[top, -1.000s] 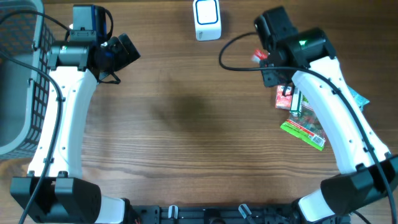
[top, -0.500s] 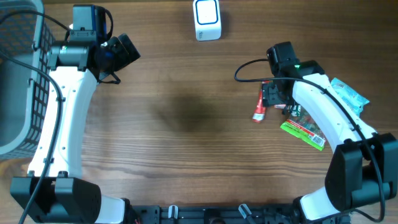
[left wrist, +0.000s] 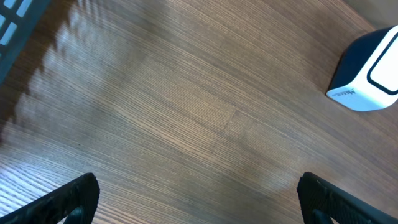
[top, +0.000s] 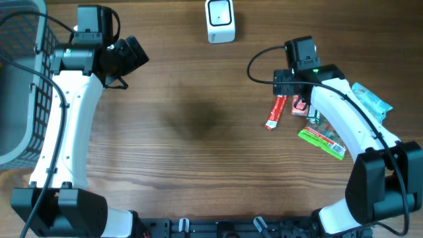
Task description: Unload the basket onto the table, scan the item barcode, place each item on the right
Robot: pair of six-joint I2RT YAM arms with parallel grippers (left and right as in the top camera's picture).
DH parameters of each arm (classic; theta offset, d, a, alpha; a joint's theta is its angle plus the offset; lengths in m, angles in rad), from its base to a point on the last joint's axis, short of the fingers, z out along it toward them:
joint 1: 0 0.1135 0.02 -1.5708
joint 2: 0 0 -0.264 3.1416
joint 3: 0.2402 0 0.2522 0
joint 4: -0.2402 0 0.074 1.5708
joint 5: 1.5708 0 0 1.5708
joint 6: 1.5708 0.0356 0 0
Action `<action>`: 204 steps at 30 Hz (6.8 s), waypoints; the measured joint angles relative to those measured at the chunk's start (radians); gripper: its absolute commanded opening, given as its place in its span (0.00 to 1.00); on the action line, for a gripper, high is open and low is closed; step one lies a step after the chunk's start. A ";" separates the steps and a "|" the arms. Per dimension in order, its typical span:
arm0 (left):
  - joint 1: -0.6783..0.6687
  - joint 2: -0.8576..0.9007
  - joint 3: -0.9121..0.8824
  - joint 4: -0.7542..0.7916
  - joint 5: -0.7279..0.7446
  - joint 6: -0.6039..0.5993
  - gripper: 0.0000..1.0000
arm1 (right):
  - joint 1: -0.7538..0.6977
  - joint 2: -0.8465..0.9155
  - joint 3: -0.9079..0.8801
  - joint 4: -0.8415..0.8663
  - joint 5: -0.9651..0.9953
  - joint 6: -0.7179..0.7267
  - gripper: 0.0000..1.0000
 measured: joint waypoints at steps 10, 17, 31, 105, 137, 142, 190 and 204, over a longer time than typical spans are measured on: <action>0.000 0.000 0.000 0.000 0.000 0.000 1.00 | 0.000 0.000 0.000 0.042 0.000 0.000 1.00; 0.000 0.000 0.000 0.000 0.000 0.000 1.00 | 0.000 0.000 0.000 0.042 0.000 0.000 1.00; 0.000 0.000 0.000 0.000 0.000 0.000 1.00 | 0.000 0.000 0.000 0.043 0.000 0.000 1.00; 0.000 0.000 0.000 0.000 0.000 0.000 1.00 | -0.113 -1.692 -1.211 0.889 -0.194 -0.001 1.00; 0.000 0.000 0.000 0.000 0.000 0.000 1.00 | -0.113 -1.692 -1.211 0.658 -0.240 -0.181 1.00; 0.000 0.000 0.000 0.000 0.000 0.000 1.00 | -0.113 -1.692 -1.211 0.658 -0.243 -0.181 1.00; 0.031 -1.516 -0.504 -0.020 -0.053 0.068 1.00 | -0.113 -1.692 -1.211 0.657 -0.247 -0.182 1.00; 0.031 -1.610 -1.199 1.165 -0.026 0.075 1.00 | -0.113 -1.692 -1.211 0.657 -0.247 -0.182 1.00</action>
